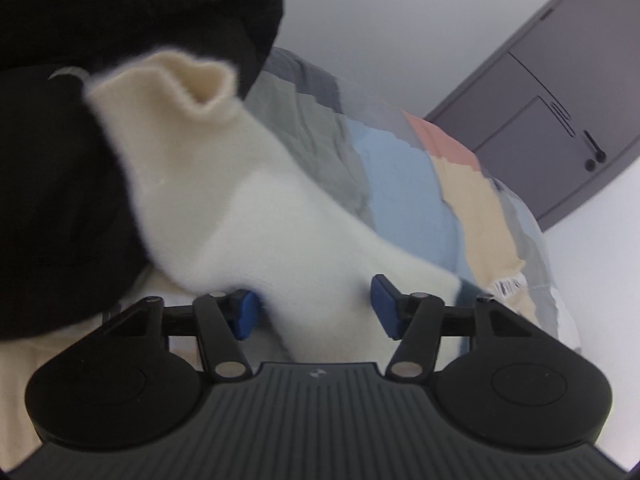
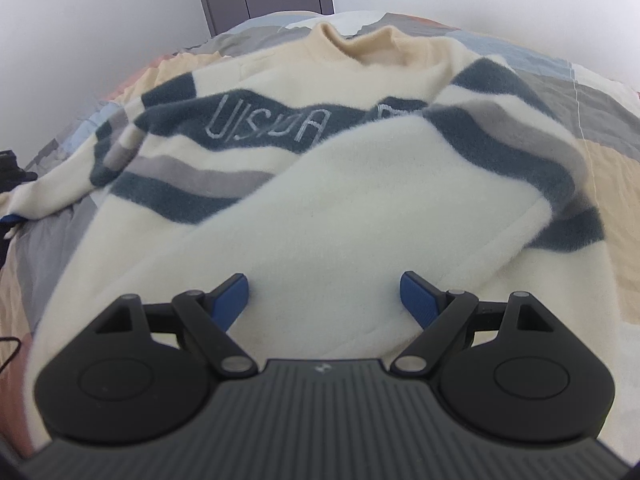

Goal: Fold large clothes
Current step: 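Fold the held sleeve across the sweater body with the left gripper and release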

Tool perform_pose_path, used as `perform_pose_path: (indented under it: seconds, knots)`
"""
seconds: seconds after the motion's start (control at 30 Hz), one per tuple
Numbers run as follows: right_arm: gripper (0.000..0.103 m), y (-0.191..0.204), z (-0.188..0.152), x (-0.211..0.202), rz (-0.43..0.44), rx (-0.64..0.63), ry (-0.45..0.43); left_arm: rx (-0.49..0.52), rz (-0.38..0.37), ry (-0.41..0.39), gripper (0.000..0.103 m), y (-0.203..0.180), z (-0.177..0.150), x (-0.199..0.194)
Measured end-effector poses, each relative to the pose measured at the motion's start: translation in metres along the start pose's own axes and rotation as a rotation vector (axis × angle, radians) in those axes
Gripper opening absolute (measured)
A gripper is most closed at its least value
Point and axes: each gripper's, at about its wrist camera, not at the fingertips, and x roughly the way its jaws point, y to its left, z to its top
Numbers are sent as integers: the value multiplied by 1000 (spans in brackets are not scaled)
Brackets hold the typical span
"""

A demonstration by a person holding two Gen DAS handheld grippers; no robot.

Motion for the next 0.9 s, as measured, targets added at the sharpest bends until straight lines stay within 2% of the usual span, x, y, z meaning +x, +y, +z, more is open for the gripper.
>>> perform_pose_path:
  seconds: [0.07, 0.13, 0.2, 0.33, 0.43, 0.57, 0.63, 0.73, 0.83, 0.9]
  knots:
    - [84, 0, 0, 0, 0, 1, 0, -11, 19, -8, 47, 5, 1, 4]
    - [84, 0, 0, 0, 0, 3, 0, -8, 32, -19, 30, 8, 0, 5]
    - [84, 1, 0, 0, -4, 6, 3, -1, 21, -37, 21, 7, -2, 1]
    - [84, 2, 1, -2, -13, 3, 7, 126, -2, -135, 18, -16, -9, -25]
    - [84, 1, 1, -5, -15, 7, 4, 242, -56, -212, 17, -40, -20, -51]
    - [84, -3, 1, -11, -22, 16, -9, 444, -177, -300, 17, -76, -49, -92]
    - [85, -5, 2, -16, -35, 18, -20, 570, -270, -322, 17, -95, -70, -114]
    - [85, -10, 3, -22, -40, 45, -39, 778, -416, -395, 17, -122, -109, -151]
    - [85, -15, 4, -28, -51, 69, -49, 933, -572, -386, 17, -143, -147, -178]
    - [85, -20, 5, -33, -62, 73, -65, 1001, -636, -355, 17, -151, -172, -187]
